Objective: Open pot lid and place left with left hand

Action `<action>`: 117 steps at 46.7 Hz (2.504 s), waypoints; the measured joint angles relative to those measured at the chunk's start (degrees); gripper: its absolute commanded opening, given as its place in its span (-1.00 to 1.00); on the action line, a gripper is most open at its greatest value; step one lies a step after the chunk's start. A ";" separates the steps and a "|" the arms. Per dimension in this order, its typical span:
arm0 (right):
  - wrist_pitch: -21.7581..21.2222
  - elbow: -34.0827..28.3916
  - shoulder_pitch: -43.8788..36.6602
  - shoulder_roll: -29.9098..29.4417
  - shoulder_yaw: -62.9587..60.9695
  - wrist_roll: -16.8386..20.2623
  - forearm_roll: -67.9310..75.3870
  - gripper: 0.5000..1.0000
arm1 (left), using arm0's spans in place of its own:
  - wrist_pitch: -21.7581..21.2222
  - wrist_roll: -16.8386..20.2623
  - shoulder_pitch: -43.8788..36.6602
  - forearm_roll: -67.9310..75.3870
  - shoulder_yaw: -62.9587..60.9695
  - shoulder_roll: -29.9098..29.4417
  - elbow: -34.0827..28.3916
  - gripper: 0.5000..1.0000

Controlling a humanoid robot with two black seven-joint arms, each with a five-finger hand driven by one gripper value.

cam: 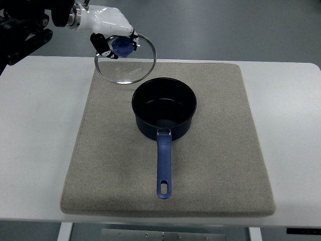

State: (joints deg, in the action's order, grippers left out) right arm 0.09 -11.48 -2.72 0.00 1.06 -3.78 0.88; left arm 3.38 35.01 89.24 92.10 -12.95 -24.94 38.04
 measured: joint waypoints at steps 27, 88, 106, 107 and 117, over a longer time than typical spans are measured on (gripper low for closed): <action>0.00 0.00 -0.01 0.00 0.00 0.00 0.00 0.67 | -0.28 -0.01 -5.57 0.09 -4.23 -4.00 7.00 -1.00; 0.00 0.00 -0.01 0.00 0.00 -0.01 0.00 0.67 | -4.61 -0.01 -12.11 -10.85 -2.77 -5.56 9.07 0.86; 0.00 0.01 -0.01 0.00 0.00 0.00 0.00 0.67 | -4.37 -0.01 -12.76 -16.21 -3.30 -6.51 9.29 0.96; 0.00 0.02 -0.01 0.00 0.00 0.00 0.00 0.67 | -4.37 -0.01 -12.77 -16.21 -3.30 -6.51 9.30 0.96; 0.00 -0.01 -0.01 0.00 0.00 0.00 0.00 0.67 | -4.40 -0.01 -11.62 -17.01 -2.45 -7.27 9.33 0.96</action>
State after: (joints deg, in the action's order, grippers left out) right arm 0.09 -11.49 -2.73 0.00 1.05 -3.78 0.88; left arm -1.02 35.00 77.63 75.09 -15.40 -32.21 47.37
